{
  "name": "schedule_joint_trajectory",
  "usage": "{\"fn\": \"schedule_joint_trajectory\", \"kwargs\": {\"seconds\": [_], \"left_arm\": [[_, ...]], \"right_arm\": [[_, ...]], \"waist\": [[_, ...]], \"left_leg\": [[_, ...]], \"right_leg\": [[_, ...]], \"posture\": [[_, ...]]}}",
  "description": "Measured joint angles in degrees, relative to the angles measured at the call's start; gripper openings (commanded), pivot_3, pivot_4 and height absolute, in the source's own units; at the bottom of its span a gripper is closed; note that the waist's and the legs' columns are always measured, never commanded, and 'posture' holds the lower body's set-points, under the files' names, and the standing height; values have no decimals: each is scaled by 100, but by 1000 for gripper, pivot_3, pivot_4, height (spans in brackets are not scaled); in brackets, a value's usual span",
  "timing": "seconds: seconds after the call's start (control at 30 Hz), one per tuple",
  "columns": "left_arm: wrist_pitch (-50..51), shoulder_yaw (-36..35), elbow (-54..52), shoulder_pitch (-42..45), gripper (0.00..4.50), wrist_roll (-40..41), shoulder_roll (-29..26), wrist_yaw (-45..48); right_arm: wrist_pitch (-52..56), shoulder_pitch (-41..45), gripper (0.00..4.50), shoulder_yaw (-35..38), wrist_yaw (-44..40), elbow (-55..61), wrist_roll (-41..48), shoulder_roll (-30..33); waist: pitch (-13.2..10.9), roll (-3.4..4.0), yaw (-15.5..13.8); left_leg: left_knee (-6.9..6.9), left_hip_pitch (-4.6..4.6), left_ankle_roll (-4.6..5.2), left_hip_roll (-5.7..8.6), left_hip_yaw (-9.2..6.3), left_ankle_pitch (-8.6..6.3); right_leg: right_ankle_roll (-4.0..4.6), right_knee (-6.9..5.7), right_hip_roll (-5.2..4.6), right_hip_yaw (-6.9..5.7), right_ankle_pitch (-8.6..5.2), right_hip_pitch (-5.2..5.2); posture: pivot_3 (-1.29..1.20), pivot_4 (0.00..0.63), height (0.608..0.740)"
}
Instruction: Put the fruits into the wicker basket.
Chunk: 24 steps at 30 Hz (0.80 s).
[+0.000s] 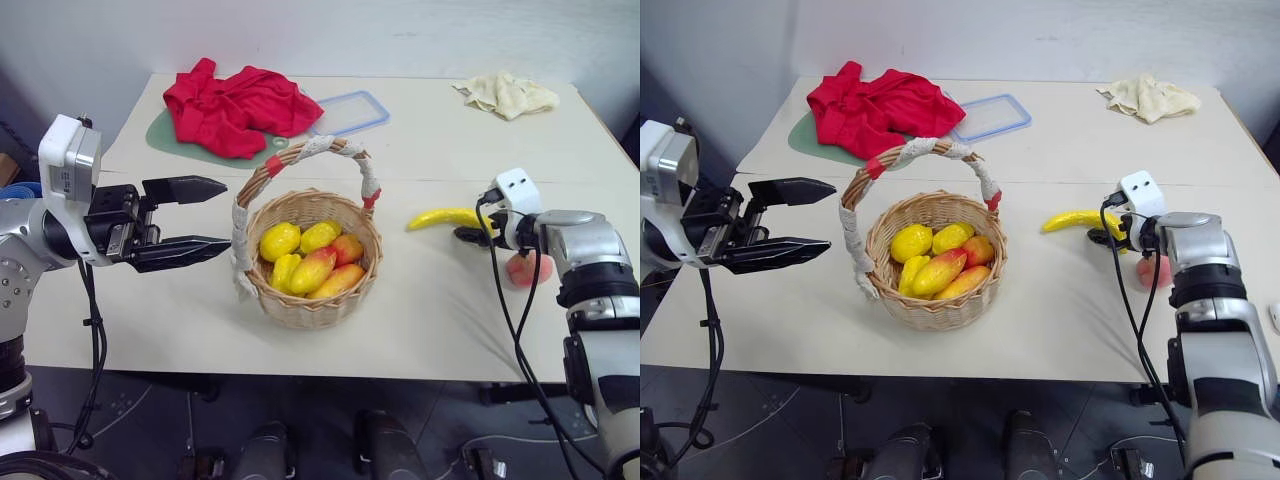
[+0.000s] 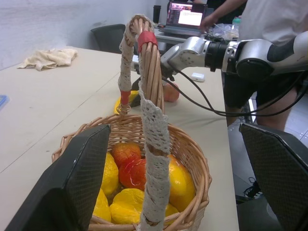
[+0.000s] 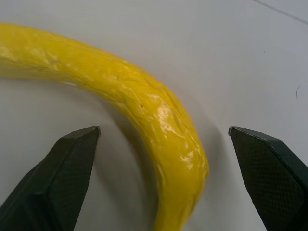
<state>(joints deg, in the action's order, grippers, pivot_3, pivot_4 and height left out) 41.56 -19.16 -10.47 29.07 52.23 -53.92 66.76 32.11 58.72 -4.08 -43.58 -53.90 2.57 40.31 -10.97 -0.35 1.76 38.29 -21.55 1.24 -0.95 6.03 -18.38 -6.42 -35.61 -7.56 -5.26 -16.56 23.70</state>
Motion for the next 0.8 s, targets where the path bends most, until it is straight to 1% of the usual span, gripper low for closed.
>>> {"fn": "schedule_joint_trajectory", "kwargs": {"seconds": [0.1, 0.13, 0.27, 0.3, 0.37, 0.4, 0.47, 0.57, 0.63, 0.7, 0.77, 0.8], "left_arm": [[28, 1, 2, 65, 4500, 0, 0, -3], [29, 1, 2, 101, 4500, 0, 0, -5], [31, 2, 1, 146, 4500, 0, 0, -12], [32, 2, 1, 146, 4500, 0, 0, -13], [33, 2, 1, 146, 4500, -1, 1, -16], [33, 9, 1, 149, 4500, -2, 2, -15], [33, 10, 6, 148, 4500, -4, 1, -5], [34, 40, 33, 161, 4500, -15, 1, 32], [36, 60, 75, 162, 4500, -29, -14, 75], [35, 126, 177, 184, 4500, -59, -21, 139], [23, 163, 244, 185, 4500, -98, -39, 225], [15, 197, 279, 182, 4500, -141, -74, 305]], "right_arm": [[-238, 55, 2795, -132, -404, -62, -133, -43], [-312, 55, 2522, -156, -482, -71, -156, -67], [-596, 61, 1070, -161, -534, -222, -200, -75], [-620, 61, 840, -160, -541, -225, -209, -69], [-699, 57, 825, -158, -602, -213, -238, 3], [-737, 1, 825, -160, -770, -39, -243, 153], [-773, -187, 825, -155, -1199, 551, -211, 587], [-534, -628, 825, 76, -1936, 1813, 91, 1313], [-18, -1112, 825, 285, -2498, 2911, 508, 1755], [618, -1542, 825, 419, -2889, 3874, 966, 2036], [1565, -2042, 825, 538, -3118, 5002, 1583, 2291], [2190, -2223, 825, 636, -3141, 5724, 2033, 2266]], "waist": [[0, 0, 2], [0, 0, 2], [0, 0, 4], [0, 0, 4], [0, 0, 3], [-3, 4, -8], [-7, 12, -46], [-7, 12, -48], [-7, 12, -50], [-7, 12, -18], [-8, 12, -6], [-8, 12, 8]], "left_leg": [[-2, 0, 0, 0, -1, 0], [-2, 0, 0, 0, -1, 0], [-1, 0, -1, 0, 0, 0], [-1, 0, -1, 1, 0, 0], [-1, 0, 0, 1, 1, 0], [-1, -2, 0, 2, 1, 0], [-2, -5, 0, 6, -10, 0], [-3, -7, -3, 3, -15, -4], [-3, -5, -6, -2, -20, -5], [-2, 2, -8, -5, -14, -4], [-3, 7, -8, -11, -7, -4], [-3, 12, -10, -16, -1, -5]], "right_leg": [[0, -1, 1, -2, 0, 1], [0, -1, 1, -1, 0, 1], [0, -1, 0, -1, 0, 1], [0, -2, 0, -1, 0, 1], [0, -1, -1, 0, 0, 1], [0, 0, -3, 0, 0, 2], [-4, 0, -5, -3, 2, 2], [-5, 1, 0, -8, 3, 1], [-5, -2, 3, -16, 3, 0], [-4, -3, 5, -17, 2, -3], [0, -4, 6, -17, 1, -3], [4, -5, 6, -17, 2, -3]], "posture": [[0, 150, 740], [0, 150, 740], [0, 150, 740], [0, 150, 740], [0, 150, 740], [0, 150, 740], [0, 150, 740], [0, 150, 740], [0, 150, 740], [0, 150, 740], [0, 150, 740], [0, 150, 740]]}}
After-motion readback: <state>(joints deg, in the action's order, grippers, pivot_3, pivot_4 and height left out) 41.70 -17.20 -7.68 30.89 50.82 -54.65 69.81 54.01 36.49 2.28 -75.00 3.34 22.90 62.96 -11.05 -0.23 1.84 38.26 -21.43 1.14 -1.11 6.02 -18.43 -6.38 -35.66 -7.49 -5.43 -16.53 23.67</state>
